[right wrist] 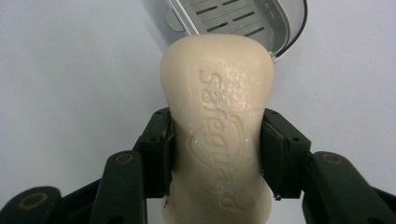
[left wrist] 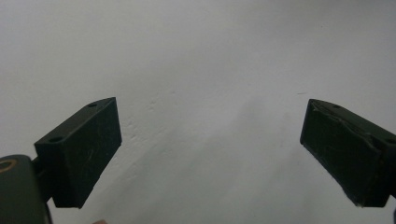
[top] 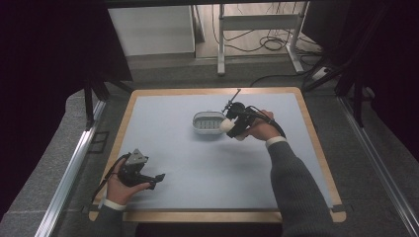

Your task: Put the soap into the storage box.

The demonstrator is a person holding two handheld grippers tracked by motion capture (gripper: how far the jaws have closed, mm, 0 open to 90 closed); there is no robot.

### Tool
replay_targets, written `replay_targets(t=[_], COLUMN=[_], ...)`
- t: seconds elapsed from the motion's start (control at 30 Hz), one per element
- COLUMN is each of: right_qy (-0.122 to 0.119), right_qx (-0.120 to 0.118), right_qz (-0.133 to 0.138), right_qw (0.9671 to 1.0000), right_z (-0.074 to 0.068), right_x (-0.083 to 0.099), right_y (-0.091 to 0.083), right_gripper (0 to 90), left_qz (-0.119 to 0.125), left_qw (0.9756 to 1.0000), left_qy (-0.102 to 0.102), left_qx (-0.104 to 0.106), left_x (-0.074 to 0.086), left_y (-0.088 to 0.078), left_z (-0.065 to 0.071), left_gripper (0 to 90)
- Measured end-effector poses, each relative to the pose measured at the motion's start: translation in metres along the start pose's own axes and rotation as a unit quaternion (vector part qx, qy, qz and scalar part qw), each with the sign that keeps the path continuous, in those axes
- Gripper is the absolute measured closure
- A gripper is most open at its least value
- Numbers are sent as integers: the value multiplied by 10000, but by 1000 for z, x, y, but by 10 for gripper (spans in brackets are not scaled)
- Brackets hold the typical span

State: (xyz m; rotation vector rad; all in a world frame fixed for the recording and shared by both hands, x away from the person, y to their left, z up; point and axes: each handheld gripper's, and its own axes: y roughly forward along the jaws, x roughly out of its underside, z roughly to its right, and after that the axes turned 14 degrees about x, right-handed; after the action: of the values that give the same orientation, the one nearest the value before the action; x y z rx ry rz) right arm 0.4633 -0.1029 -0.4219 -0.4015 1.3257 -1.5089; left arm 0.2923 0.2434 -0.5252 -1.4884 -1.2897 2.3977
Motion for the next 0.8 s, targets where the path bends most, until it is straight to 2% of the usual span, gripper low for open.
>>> replay_targets(t=[0.17,0.23,0.27,0.3,0.8], right_qy=[21,-57,-61,-89,-245], right_qx=[12,22,9,-100,-75], right_qz=[-16,-12,-23,64,71], right_qw=[10000,10000,10000,9999,9996], right_z=[2,3,2,3,5], right_x=[-4,-6,-8,-10,-25], right_y=[3,4,4,5,13], right_gripper=[497,497,497,497,497], left_qz=[-21,-7,-5,0,-29], left_qw=[10000,10000,10000,10000,10000], left_qy=[9,7,6,4,18], left_qx=[7,5,4,4,26], left_x=[0,0,0,0,0], left_y=[1,1,0,0,2], left_z=[0,0,0,0,0], left_gripper=[58,58,58,58,58])
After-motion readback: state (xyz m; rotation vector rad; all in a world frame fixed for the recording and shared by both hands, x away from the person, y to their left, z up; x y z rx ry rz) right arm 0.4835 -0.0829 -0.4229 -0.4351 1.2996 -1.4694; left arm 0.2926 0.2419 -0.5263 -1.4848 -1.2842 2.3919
